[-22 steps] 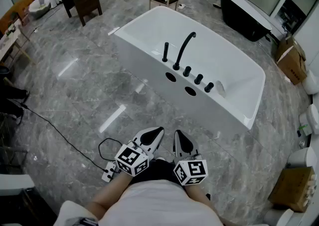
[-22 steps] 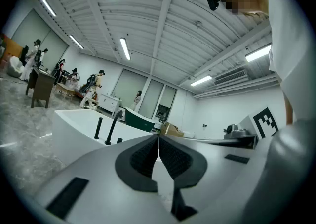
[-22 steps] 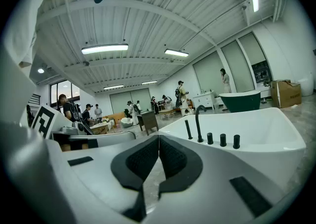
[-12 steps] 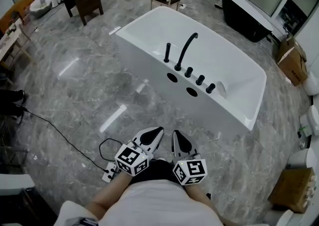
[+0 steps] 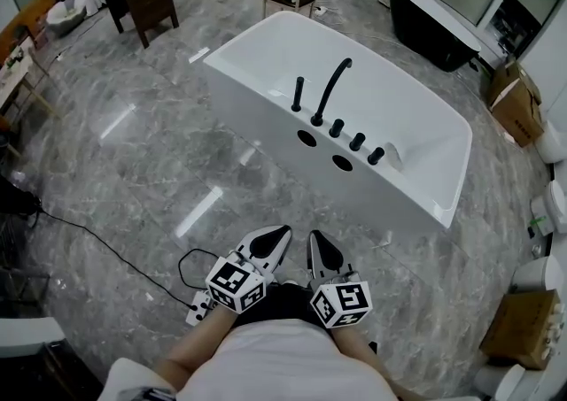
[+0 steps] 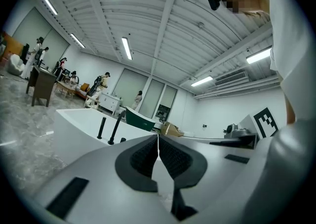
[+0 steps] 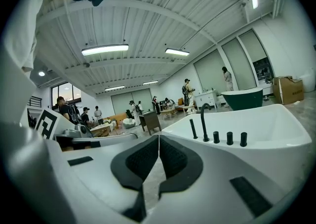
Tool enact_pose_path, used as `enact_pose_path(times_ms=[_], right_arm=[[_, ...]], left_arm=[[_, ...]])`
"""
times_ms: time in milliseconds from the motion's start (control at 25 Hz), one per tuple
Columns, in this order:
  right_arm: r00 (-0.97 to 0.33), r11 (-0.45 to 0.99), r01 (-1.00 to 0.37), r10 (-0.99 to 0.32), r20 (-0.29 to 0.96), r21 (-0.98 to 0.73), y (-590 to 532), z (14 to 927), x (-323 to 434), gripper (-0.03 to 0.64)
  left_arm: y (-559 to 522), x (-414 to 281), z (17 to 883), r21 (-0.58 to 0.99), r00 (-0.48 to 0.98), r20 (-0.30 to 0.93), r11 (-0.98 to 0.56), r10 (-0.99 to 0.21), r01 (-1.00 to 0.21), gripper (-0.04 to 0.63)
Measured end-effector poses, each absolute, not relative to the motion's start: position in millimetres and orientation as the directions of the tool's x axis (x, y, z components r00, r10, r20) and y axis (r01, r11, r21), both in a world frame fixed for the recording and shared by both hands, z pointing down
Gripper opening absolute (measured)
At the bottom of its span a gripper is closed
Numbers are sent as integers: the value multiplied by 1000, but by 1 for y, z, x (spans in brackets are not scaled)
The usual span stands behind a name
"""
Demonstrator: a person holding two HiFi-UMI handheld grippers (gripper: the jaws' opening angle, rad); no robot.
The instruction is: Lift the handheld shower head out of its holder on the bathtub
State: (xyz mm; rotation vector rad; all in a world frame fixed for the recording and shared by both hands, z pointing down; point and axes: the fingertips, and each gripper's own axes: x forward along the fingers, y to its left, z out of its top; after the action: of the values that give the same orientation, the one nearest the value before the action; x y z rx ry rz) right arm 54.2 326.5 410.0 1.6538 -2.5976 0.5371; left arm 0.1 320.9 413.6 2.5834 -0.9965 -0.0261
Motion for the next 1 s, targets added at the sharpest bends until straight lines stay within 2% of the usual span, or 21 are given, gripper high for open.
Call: enact_pose_path(times_ms=[480,1000], right_arm=[[-417,350,-888,-886,203,-298,332,426,32,18],[-468,393,-865,-856,219,-312,302,429,26,18]], left_arm=[[326,-18,429,376,780,120,-700,-614,-608,12],[297,-25,435,401,749,132,-656,-649,-639,12]])
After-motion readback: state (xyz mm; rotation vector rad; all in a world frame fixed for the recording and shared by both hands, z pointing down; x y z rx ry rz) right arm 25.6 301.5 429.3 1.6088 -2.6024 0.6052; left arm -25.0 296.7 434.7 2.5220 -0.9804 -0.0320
